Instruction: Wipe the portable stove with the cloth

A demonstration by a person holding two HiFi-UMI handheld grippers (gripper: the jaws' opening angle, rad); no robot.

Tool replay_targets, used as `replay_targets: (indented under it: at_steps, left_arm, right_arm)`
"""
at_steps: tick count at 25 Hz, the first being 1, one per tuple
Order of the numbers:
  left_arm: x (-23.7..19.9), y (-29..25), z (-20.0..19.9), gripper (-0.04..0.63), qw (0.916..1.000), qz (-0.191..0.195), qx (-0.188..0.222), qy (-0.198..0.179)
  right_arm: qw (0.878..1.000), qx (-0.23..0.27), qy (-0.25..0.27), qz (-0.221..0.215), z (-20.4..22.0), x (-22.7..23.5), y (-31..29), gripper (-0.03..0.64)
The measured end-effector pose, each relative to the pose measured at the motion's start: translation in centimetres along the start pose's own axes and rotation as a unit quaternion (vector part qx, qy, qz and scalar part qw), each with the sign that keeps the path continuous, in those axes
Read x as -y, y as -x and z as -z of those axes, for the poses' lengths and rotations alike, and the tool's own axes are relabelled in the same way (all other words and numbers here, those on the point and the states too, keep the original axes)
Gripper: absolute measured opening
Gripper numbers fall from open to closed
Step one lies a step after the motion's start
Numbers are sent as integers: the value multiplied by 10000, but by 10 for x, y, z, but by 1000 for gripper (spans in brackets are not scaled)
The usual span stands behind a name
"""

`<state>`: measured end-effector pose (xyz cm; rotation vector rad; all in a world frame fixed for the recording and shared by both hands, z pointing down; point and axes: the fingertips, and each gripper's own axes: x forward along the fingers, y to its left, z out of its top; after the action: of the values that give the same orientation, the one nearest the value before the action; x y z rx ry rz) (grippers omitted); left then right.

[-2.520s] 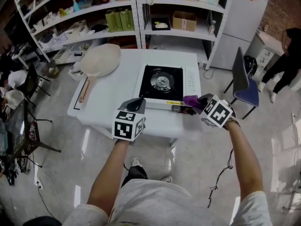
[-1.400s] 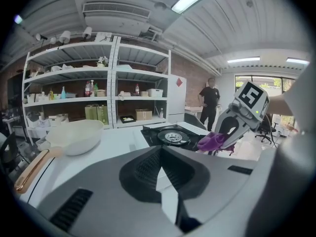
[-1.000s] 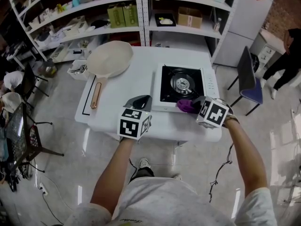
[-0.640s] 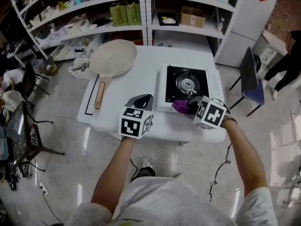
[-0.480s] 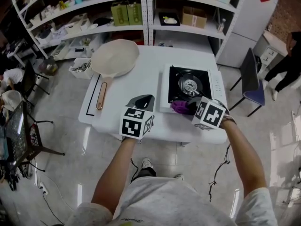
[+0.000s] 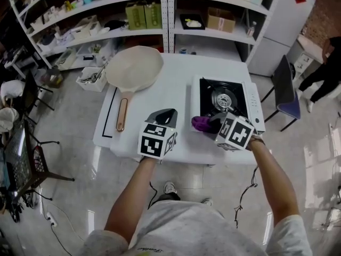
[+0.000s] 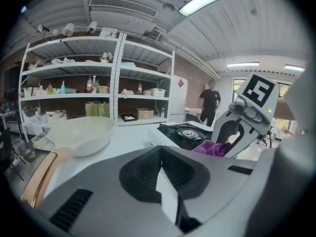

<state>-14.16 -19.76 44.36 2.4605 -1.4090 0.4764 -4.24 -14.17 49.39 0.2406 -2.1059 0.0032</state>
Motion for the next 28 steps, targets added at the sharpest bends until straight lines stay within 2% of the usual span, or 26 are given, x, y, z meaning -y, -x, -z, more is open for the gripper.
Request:
replay_targets:
  at_steps: [6, 10, 13, 16, 18, 23, 28]
  left_arm:
    - [-10, -3, -6, 3, 9996, 258, 35, -78]
    - [-18, 0, -9, 3, 9992, 378, 79, -96]
    - [-22, 1, -11, 3, 9988, 464, 110, -93]
    - [-22, 1, -16, 3, 9984, 536, 181, -93]
    - [-18, 0, -20, 3, 9980, 584, 229, -105]
    - [-17, 2, -23, 3, 9974, 655, 270, -116]
    - [-19, 2, -20, 3, 9974, 646, 263, -157]
  right_arm:
    - [9985, 204, -495, 75, -21, 2, -6, 64]
    - [9882, 531, -1418, 235, -36, 15, -1, 64]
    - [9680, 766, -2366, 339, -43, 23, 2, 64]
    - [9382, 1019, -3286, 383, -48, 31, 3, 64]
    - [9212, 1041, -3715, 505, -47, 39, 2, 64]
    - [8916, 1004, -4353, 741, -47, 57, 0, 64]
    - [8688, 980, -4787, 798, -46, 73, -6, 63]
